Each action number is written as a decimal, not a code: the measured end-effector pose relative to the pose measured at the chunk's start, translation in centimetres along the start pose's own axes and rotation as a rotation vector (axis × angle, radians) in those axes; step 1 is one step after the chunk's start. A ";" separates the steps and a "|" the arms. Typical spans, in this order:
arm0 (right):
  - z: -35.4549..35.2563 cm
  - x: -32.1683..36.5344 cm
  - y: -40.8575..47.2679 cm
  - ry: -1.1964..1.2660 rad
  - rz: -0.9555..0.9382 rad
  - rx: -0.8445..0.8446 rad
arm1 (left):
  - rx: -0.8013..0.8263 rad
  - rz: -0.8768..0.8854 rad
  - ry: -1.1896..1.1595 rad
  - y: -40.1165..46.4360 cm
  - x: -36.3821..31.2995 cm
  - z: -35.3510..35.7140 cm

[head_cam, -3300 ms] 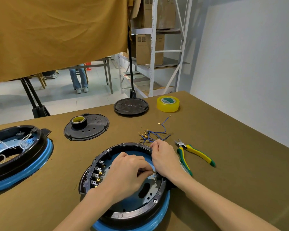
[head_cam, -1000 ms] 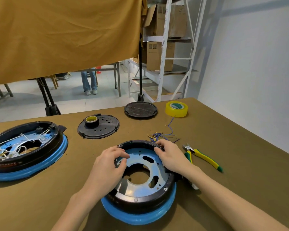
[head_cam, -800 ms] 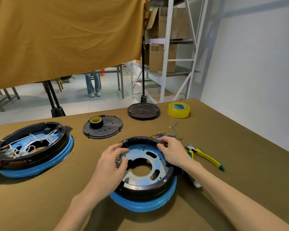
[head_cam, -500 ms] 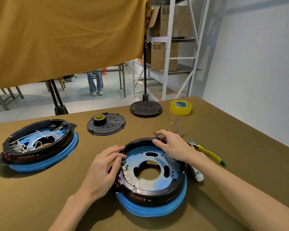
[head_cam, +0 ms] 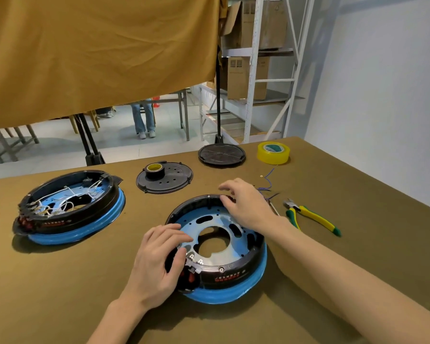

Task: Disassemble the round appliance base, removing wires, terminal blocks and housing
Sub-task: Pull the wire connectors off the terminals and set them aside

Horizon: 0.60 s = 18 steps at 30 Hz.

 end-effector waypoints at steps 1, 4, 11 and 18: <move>0.0 0.6 -1.2 0.003 0.003 -0.014 | -0.008 0.011 0.010 0.0 0.1 0.0; 0.5 2.9 -6.0 0.015 -0.071 0.076 | -0.063 0.026 0.049 0.2 0.1 0.6; 0.9 1.2 -7.9 -0.121 -0.258 -0.102 | -0.089 0.011 0.232 0.0 -1.7 3.2; 0.3 -5.1 -7.6 -0.124 0.113 -0.326 | 0.038 0.070 0.271 0.3 -3.3 4.8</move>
Point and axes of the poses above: each hand's wrist, its own y-axis towards the middle knuckle, its own z-axis out of the palm, x = y × z, the point moved 2 cm from there along y, towards the middle knuckle, and after that the axes turned 14 degrees about -y, right-handed, at the moved point
